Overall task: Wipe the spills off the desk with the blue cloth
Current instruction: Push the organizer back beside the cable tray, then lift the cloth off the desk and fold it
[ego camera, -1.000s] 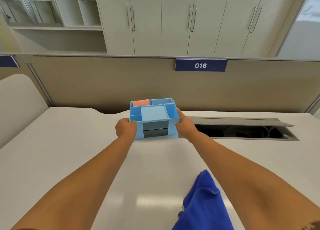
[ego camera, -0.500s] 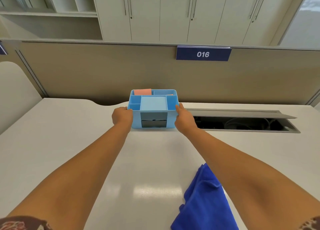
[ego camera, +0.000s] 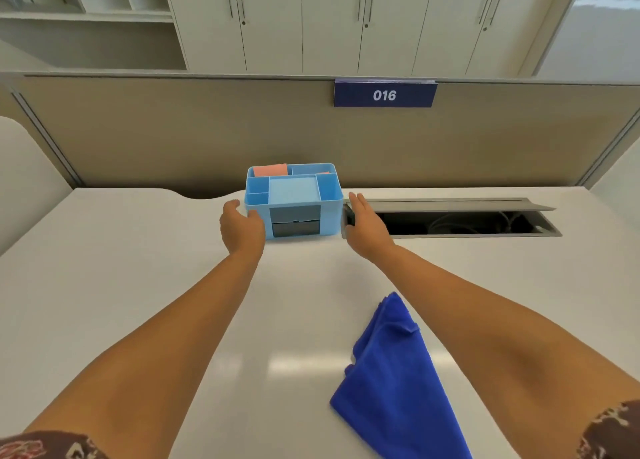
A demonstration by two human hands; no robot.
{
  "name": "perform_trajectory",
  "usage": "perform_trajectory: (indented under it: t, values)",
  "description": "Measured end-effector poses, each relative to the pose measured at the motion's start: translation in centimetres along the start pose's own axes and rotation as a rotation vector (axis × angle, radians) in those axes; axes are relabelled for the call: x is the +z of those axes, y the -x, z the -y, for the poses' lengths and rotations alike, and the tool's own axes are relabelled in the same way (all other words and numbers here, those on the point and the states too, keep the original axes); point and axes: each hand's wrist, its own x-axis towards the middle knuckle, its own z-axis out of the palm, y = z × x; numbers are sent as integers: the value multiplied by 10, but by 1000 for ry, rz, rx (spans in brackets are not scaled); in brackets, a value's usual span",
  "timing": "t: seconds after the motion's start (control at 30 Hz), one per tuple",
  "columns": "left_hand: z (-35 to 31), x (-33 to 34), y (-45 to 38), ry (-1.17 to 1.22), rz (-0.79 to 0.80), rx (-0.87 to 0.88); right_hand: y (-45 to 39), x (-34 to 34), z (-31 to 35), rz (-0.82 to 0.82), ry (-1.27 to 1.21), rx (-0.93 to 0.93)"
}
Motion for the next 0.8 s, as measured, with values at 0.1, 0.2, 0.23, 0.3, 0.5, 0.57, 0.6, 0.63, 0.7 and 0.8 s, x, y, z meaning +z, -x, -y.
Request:
perform_trajectory:
  t: [0.1,0.2,0.23,0.3,0.5,0.57,0.6,0.63,0.7,0.8]
  values:
    - [12,-1,46,-29,51,90,34,-4,-14,-74,-87,96]
    - [28,2,93,-169,352,87,77,-8,-23,-41,-67,139]
    - [32,2,109,-241,479,97,93,-10,-25,-14,-59,138]
    - [38,-2,138,-389,652,154,130,-14,-30,49,-39,117]
    - [55,-28,204,-732,901,271,235,-27,-47,70,-58,155]
    - [59,-31,221,-805,917,263,257,-21,-46,87,-37,162]
    - [59,-32,228,-820,901,255,266,-19,-44,97,-23,154]
    - [59,-33,234,-827,877,232,274,-16,-41,113,-15,143]
    - [55,-37,239,-834,836,164,285,-11,-35,166,-8,134]
    - [48,-42,238,-694,805,53,293,-8,-29,234,24,161]
